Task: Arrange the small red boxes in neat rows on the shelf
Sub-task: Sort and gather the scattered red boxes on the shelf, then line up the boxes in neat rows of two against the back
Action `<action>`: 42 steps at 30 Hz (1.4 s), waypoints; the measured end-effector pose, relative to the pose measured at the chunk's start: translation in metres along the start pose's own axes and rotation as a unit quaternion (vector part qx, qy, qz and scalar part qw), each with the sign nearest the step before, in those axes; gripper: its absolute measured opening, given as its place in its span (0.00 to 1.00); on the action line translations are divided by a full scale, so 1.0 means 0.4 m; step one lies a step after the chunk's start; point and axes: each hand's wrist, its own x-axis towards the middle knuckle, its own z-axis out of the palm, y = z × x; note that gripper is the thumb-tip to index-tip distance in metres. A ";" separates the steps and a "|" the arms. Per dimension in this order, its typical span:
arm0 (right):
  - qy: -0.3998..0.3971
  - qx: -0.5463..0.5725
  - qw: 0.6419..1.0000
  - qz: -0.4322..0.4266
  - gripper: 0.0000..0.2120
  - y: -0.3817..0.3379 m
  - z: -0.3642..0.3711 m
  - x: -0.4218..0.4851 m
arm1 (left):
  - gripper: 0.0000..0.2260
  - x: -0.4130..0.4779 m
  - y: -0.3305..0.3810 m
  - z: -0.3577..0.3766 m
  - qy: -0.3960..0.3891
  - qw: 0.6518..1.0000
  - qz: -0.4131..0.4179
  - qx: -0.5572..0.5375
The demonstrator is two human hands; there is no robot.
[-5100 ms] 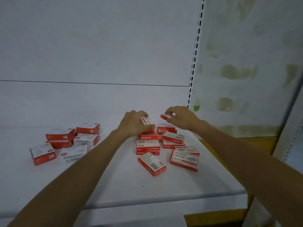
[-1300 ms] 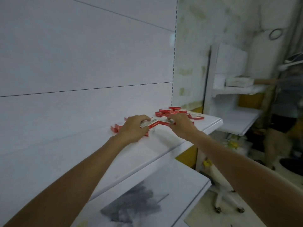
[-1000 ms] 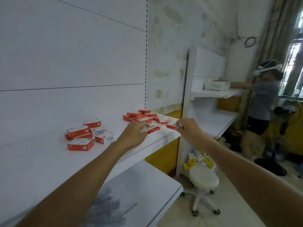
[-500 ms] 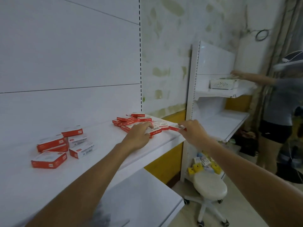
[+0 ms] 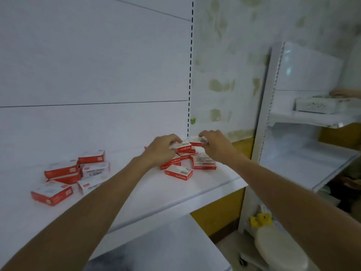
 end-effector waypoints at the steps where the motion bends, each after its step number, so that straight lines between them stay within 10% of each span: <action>1: -0.005 -0.005 1.000 -0.014 0.15 0.004 0.012 0.004 | 0.14 -0.008 -0.002 0.012 -0.003 1.000 -0.014 -0.003; 16: -0.033 0.088 0.993 -0.072 0.15 0.052 0.109 0.013 | 0.18 -0.113 0.037 0.126 0.094 0.981 -0.093 0.144; 30: -0.127 0.249 0.929 -0.240 0.18 -0.371 0.163 0.051 | 0.10 -0.427 -0.119 -0.201 0.194 0.926 -0.281 0.160; 42: -0.121 0.225 0.954 -0.157 0.19 -0.636 0.286 0.190 | 0.14 -0.419 -0.436 -0.395 0.140 0.940 -0.272 0.154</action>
